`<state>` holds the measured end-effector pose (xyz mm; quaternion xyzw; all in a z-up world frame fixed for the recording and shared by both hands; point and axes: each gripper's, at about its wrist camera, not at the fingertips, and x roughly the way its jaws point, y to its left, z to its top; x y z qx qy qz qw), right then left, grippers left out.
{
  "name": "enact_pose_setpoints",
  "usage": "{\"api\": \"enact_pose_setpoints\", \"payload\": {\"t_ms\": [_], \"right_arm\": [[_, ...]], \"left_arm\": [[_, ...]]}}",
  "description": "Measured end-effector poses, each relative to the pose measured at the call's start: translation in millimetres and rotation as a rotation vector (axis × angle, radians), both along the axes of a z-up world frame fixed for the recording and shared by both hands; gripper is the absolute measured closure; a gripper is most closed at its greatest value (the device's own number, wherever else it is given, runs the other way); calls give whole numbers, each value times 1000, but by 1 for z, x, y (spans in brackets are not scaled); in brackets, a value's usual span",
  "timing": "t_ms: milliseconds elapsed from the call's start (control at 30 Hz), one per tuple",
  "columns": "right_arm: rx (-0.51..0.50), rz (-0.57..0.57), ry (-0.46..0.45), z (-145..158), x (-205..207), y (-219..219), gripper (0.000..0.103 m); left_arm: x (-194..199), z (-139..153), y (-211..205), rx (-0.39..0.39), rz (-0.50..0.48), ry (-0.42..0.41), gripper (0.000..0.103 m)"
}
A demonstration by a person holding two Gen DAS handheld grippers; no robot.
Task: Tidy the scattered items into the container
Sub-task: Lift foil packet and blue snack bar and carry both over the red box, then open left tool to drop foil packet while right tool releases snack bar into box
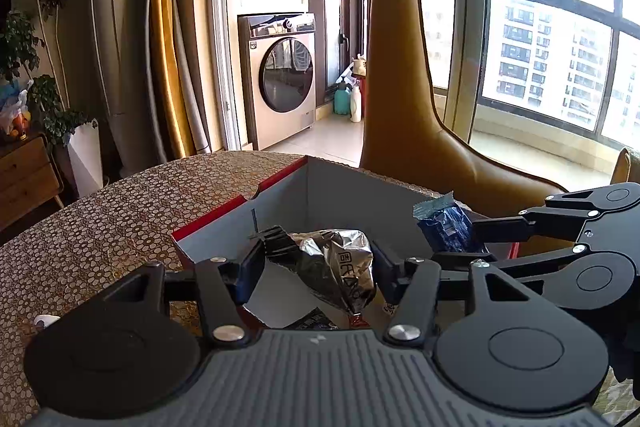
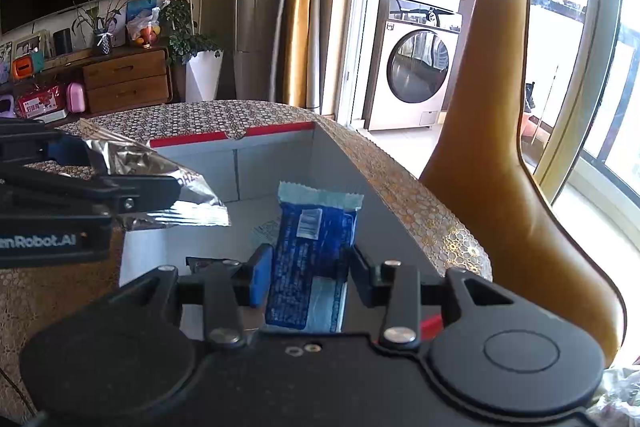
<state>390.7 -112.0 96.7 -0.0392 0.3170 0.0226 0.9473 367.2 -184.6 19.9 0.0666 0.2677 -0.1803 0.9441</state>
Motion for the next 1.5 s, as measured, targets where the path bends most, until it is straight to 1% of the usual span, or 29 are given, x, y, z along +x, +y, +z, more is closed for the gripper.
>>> {"api": "enact_pose_setpoints", "payload": {"t_ms": [200, 300, 500, 633, 767, 967, 1367, 1500], "right_arm": [[-4, 8, 12, -7, 9, 0, 0], [9, 14, 25, -14, 13, 0, 0], [19, 34, 53, -24, 22, 9, 0], [13, 50, 72, -28, 26, 15, 0], [8, 61, 90, -31, 29, 18, 0], [26, 63, 129, -36, 34, 19, 0], [34, 57, 184, -40, 39, 17, 0], [29, 55, 198, -41, 41, 18, 0]], "left_arm": [[21, -10, -4, 22, 16, 35, 46], [31, -14, -5, 39, 23, 46, 46], [53, -25, -6, 59, 47, 85, 46], [62, -33, -7, 86, 53, 102, 46], [69, -38, -7, 104, 57, 119, 46], [75, -47, -13, 140, 57, 148, 46], [86, -61, -18, 226, 58, 196, 46], [89, -63, -22, 231, 54, 224, 46]]}}
